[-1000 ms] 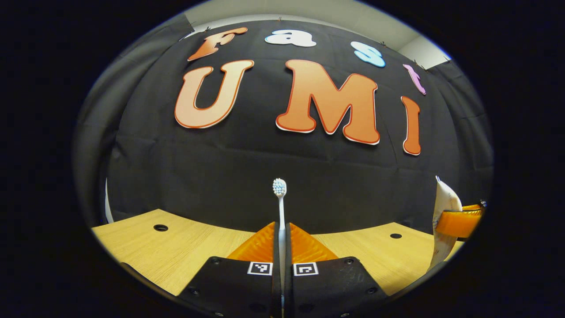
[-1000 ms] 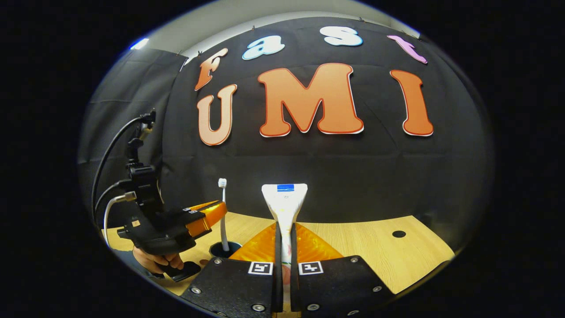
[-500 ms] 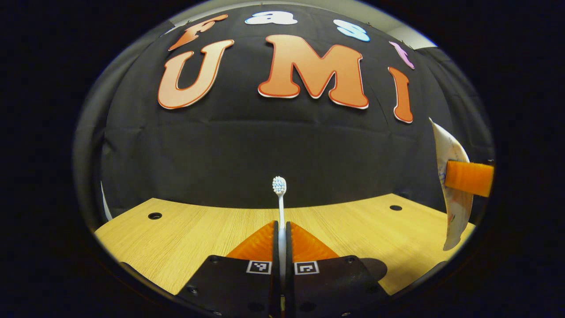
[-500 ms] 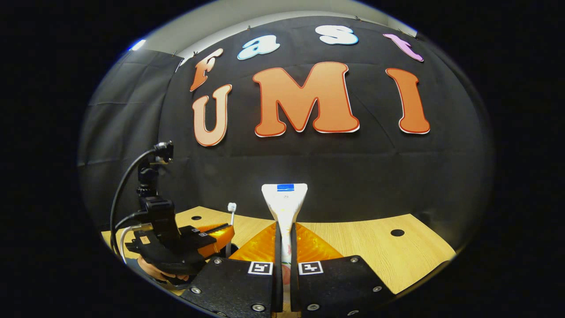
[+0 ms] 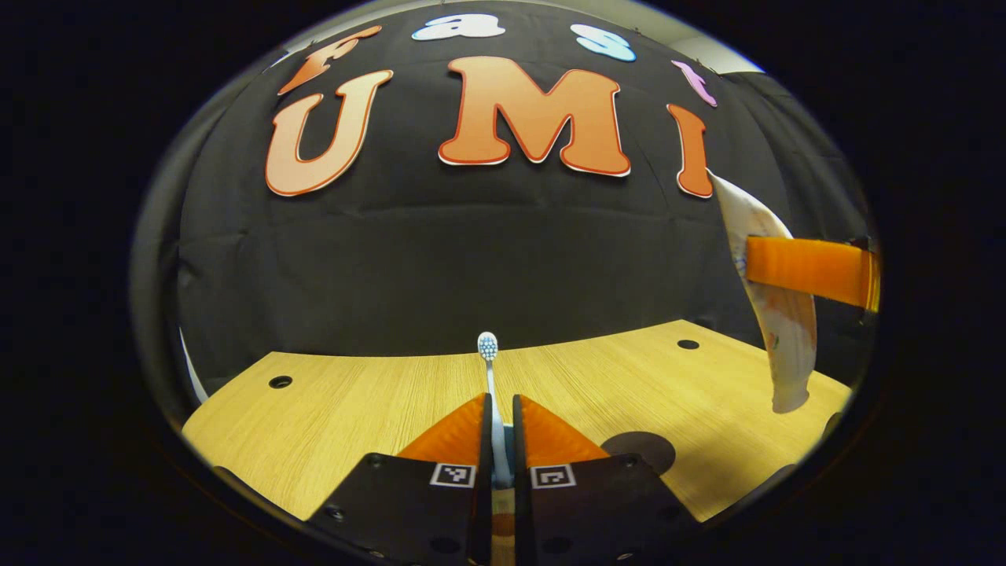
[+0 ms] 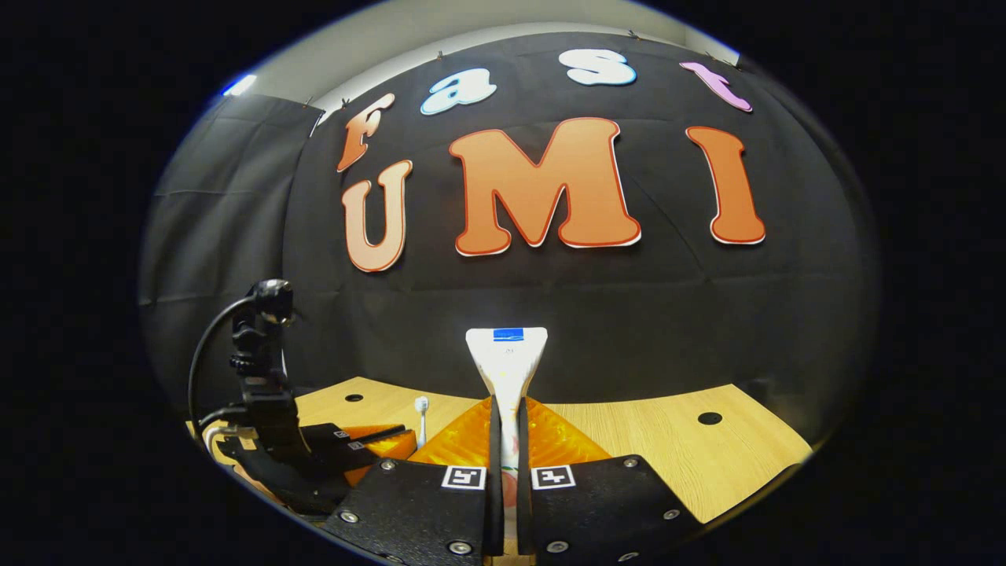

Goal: Put the toothbrush and toothpaste on the desktop into the cup, then pick up the cup and place it on the coaster on the desktop.

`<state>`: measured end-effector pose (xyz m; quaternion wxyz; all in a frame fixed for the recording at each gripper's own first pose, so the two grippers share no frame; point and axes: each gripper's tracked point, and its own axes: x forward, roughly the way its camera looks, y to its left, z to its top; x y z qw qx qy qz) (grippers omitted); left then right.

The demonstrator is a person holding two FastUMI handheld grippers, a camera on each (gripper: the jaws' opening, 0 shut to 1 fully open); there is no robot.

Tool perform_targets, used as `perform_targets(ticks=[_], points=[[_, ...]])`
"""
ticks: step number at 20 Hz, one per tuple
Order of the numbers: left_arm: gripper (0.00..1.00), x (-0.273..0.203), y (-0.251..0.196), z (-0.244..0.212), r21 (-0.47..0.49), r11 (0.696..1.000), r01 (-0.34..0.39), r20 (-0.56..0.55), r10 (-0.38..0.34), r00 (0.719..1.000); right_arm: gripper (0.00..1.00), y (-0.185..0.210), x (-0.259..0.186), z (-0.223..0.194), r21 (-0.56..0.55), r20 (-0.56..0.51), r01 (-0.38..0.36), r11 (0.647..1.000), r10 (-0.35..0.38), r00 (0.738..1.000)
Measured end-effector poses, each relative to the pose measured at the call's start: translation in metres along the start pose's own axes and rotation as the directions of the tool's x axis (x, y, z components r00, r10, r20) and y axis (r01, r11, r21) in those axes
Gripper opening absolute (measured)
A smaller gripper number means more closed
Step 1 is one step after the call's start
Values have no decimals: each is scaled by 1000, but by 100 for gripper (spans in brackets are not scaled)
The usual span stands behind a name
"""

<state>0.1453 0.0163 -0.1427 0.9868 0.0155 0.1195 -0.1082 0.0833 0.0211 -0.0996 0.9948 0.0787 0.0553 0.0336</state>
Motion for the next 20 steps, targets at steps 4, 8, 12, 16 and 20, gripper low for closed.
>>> perform_targets(ticks=[4,8,12,16,20], points=[[41,-33,6,1,8,1000,-13,-5,13,1000,7,19,3,13,5,31,-38,999,38,999],[75,-64,15,-7,-31,999,-14,-42,13,999,7,38,12,18,22,43,-76,997,75,996],[90,-94,36,0,-36,998,-50,-4,50,999,7,57,25,16,14,42,-110,994,109,993],[96,-117,56,8,-42,995,-95,36,97,995,7,77,40,13,32,53,-154,988,152,987],[96,-128,71,6,-46,991,-126,43,128,991,7,97,56,8,-6,105,-195,981,195,975]])
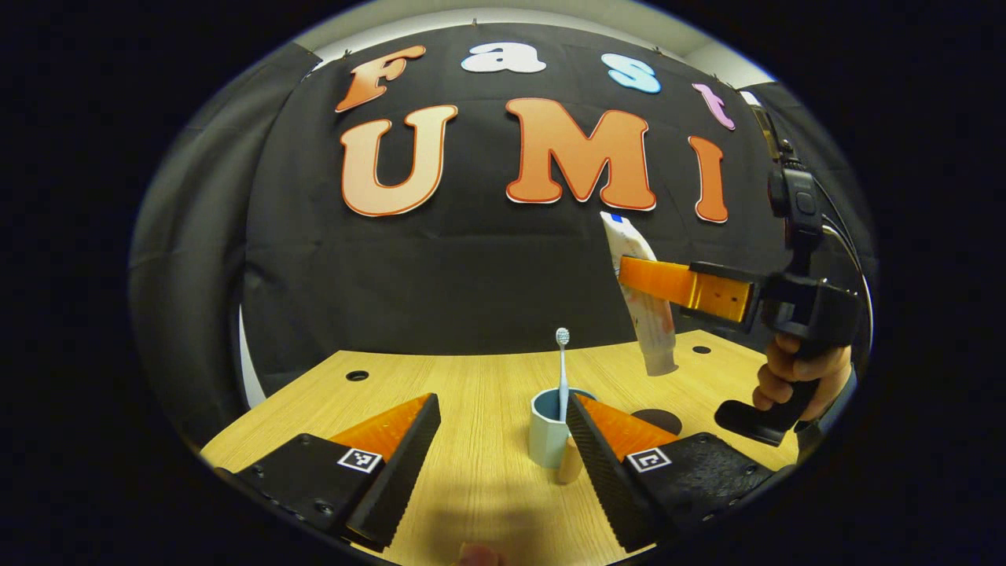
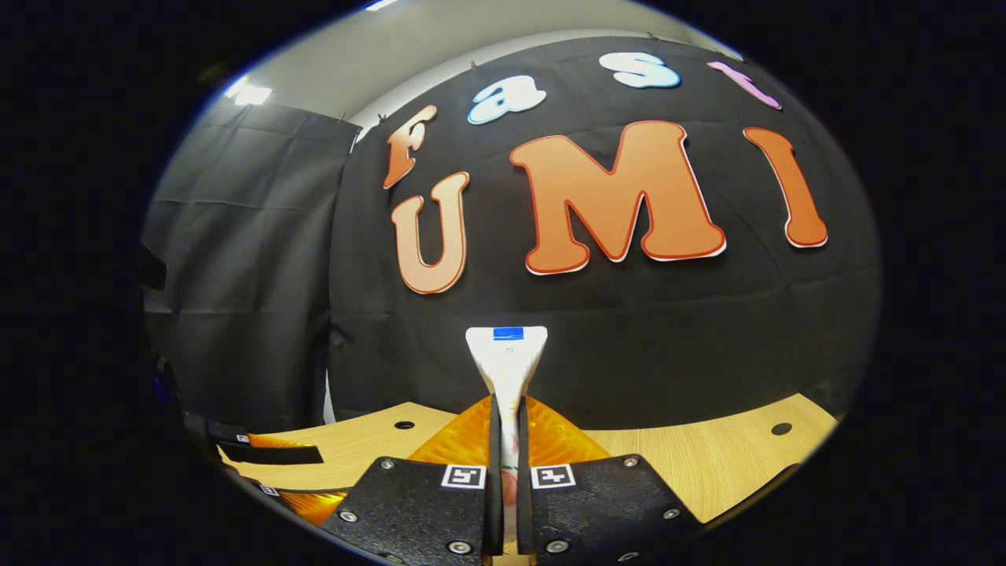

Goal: Put the toothbrush and toothpaste on the desktop into the cup, then pick up the cup and place it on the coaster on the desktop.

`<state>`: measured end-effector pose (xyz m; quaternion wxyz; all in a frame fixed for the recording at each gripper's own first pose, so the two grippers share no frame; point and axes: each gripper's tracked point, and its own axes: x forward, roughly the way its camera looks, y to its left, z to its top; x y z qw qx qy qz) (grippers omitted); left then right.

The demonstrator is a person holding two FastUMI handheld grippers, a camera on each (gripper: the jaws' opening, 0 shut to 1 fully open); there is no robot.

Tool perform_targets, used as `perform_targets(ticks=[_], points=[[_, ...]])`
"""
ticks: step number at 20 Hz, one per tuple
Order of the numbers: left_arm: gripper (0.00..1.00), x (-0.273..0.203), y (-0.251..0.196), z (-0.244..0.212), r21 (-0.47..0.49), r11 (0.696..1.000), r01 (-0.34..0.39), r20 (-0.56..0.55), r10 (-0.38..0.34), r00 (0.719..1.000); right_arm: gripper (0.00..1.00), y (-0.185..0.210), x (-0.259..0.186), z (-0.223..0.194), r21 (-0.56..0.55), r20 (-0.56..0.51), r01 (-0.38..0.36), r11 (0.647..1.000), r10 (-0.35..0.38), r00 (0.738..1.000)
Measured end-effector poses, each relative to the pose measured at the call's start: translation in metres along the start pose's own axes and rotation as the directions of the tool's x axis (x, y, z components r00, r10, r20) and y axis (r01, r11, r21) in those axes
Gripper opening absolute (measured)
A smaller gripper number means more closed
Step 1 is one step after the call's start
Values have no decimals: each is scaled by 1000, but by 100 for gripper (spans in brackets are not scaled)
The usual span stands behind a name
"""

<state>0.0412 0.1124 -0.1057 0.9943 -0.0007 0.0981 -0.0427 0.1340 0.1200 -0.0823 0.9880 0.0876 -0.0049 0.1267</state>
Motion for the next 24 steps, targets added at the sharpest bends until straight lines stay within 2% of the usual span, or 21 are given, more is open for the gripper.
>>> perform_targets(ticks=[3,8,10,18,24], points=[[96,-5,9,-4,-2,1000,-16,-9,16,1000,7,9,14,-16,-14,-7,-25,1000,25,1000],[97,-3,11,-9,-10,1000,-13,-23,13,1000,7,13,33,-45,32,-44,-45,998,47,998],[96,0,11,-16,-24,1000,-5,-32,4,999,7,20,39,-58,51,-57,-74,996,77,995],[97,3,9,-32,-39,999,-4,-61,2,998,8,36,49,-80,-31,-60,-108,994,106,993],[97,3,7,-43,-63,998,-2,-93,-4,996,13,38,36,-108,-47,-173,-114,992,104,979]])
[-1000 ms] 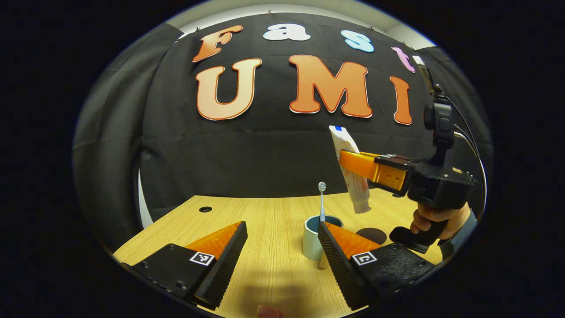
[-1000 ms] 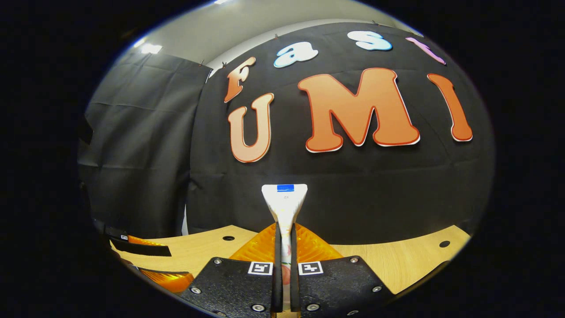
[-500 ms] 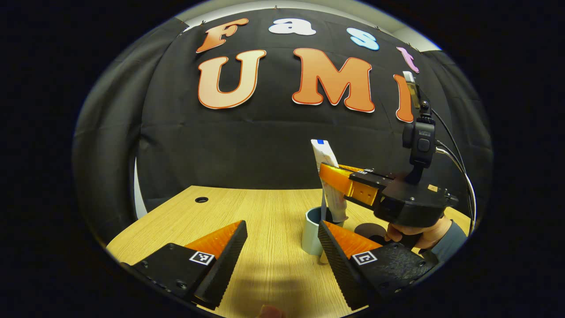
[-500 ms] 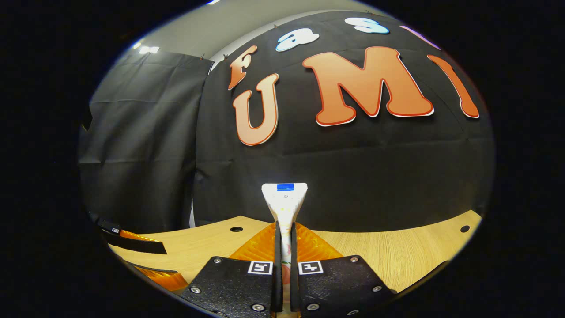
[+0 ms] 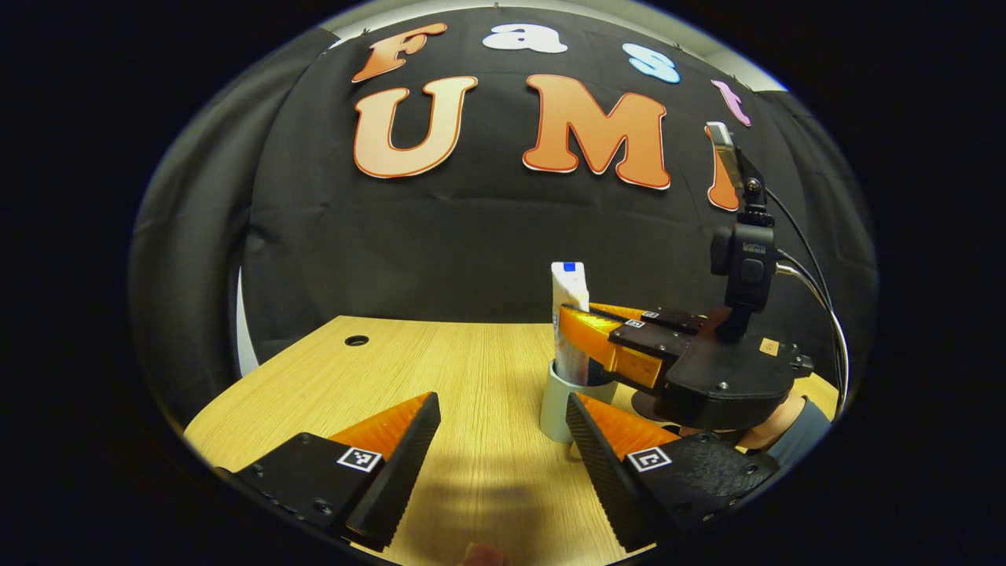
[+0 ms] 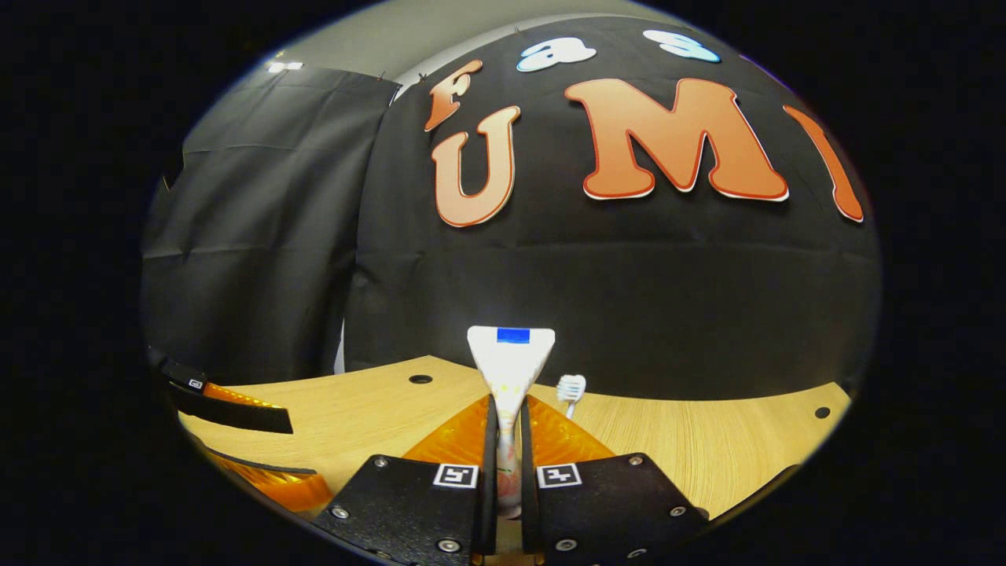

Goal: Put the toothbrush and toothpaste on the desktop into the cup, then pick up the cup and place it on the coaster on the desktop.

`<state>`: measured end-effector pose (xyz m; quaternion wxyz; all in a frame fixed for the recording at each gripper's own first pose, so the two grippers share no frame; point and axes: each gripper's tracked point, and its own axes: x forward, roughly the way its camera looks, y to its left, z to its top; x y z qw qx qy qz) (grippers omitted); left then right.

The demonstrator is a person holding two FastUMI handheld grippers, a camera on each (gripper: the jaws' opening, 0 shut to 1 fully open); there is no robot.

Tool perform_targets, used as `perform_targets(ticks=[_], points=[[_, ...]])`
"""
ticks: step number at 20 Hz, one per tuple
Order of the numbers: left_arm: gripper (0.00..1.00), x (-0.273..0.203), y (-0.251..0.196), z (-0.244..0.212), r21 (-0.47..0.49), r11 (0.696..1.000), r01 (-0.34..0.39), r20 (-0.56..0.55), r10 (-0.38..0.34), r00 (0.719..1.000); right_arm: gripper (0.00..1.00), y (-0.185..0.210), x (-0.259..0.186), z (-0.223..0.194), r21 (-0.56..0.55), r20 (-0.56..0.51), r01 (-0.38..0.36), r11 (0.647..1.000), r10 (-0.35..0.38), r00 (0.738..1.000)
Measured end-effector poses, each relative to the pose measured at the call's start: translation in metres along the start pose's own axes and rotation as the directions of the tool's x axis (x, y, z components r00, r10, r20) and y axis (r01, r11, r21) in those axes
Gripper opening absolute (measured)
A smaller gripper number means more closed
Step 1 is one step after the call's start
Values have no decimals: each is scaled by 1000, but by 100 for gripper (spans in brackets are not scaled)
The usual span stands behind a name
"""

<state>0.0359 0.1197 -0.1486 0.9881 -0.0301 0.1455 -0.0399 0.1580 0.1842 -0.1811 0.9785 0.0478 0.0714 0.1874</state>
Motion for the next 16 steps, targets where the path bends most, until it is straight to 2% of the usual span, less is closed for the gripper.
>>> perform_targets(ticks=[7,8,9,12,15,16], points=[[96,-3,-10,-5,-9,1000,16,-35,-16,999,27,-10,-23,-1,-11,-66,27,1000,-27,997],[96,-2,-12,-5,-8,1000,21,-43,-21,999,25,-13,-27,1,-20,-69,32,999,-33,997],[96,-2,-15,-6,-5,1000,24,-50,-24,998,33,-17,-33,8,-25,-53,41,999,-43,998],[96,3,-25,-5,6,999,39,-81,-38,996,36,-26,-50,36,-24,-2,51,998,-51,999],[96,8,-34,3,26,998,54,-96,-52,994,51,-44,-70,59,-33,22,97,995,-96,995],[96,10,-36,5,32,998,54,-104,-51,993,53,-51,-78,64,-27,16,115,993,-115,993]])
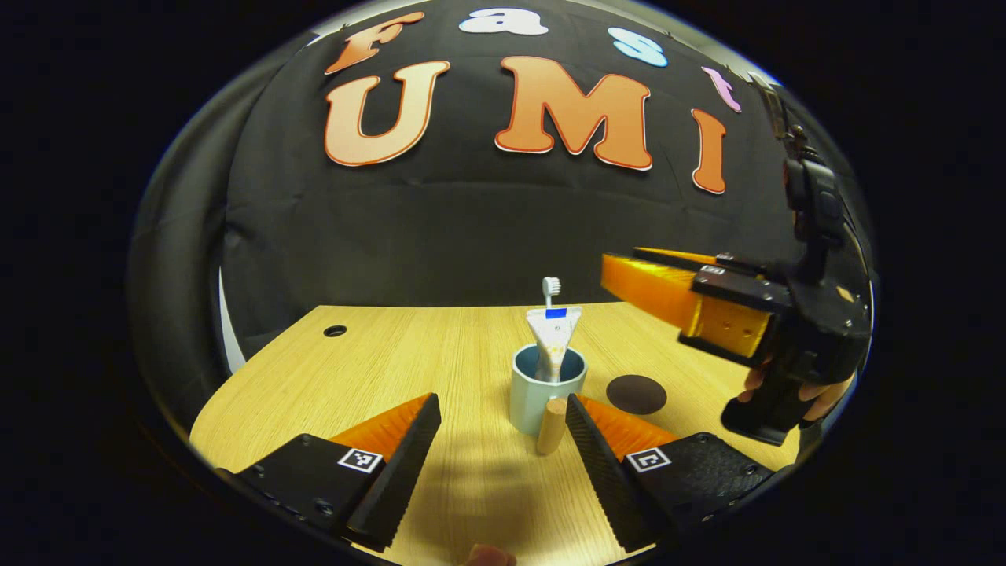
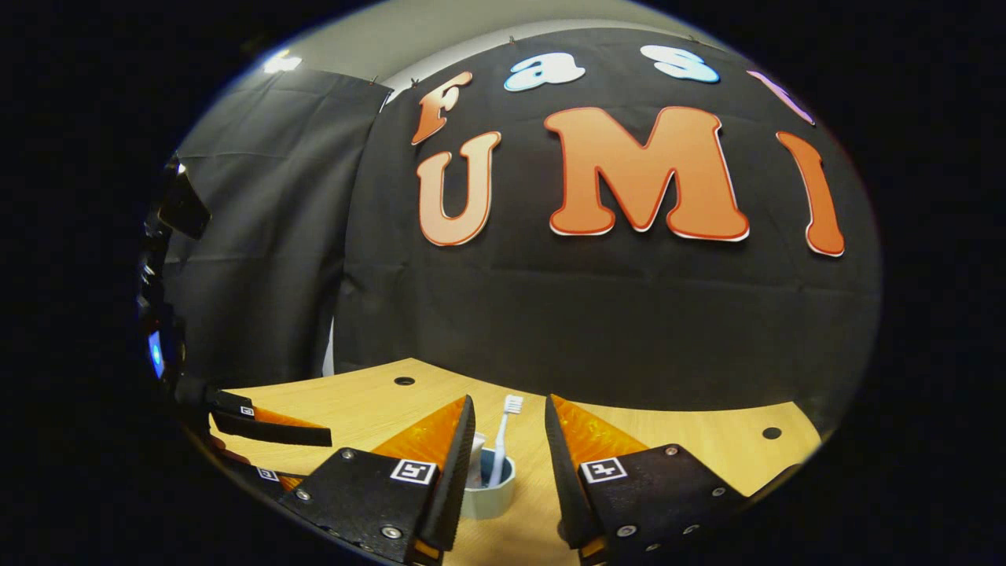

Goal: Put the toothbrush and toothpaste on the desktop into the cup, then pick up the cup and place it on the coaster on the desktop.

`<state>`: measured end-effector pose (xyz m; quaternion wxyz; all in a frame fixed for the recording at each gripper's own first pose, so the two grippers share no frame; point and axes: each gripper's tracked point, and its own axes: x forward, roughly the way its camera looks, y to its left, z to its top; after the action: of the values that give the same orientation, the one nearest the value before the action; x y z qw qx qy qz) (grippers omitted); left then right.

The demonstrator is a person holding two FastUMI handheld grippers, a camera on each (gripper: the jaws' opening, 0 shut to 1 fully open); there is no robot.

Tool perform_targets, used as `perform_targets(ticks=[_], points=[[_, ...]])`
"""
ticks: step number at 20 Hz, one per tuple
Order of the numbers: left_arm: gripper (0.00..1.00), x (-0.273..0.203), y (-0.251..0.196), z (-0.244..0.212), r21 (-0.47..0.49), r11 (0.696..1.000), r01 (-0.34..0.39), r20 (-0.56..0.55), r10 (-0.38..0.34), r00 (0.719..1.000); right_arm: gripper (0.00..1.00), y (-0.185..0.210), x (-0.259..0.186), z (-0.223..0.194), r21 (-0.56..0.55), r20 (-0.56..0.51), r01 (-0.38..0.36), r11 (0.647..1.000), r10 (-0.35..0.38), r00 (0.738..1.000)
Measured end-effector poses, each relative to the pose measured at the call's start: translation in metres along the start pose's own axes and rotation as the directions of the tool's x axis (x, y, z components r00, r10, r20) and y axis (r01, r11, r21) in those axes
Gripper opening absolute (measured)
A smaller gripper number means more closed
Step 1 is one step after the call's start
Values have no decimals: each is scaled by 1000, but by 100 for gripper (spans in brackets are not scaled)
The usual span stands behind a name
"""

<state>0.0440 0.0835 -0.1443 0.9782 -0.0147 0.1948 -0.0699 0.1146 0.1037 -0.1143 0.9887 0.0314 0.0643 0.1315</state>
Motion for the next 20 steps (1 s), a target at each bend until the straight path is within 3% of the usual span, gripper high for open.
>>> perform_targets(ticks=[5,11,14,20], points=[[96,9,-8,7,-8,1000,29,-65,-30,997,78,-19,-45,38,-18,39,25,1000,-25,999],[96,27,-20,1,-37,996,81,-246,-88,965,92,-57,-100,66,-41,32,94,995,-93,995],[96,37,-31,-9,-72,994,80,-375,-102,921,92,-82,-123,71,-23,3,133,991,-133,991],[97,56,-49,-31,-169,985,43,-578,-135,805,92,-114,-161,79,-22,25,168,986,-167,986]])
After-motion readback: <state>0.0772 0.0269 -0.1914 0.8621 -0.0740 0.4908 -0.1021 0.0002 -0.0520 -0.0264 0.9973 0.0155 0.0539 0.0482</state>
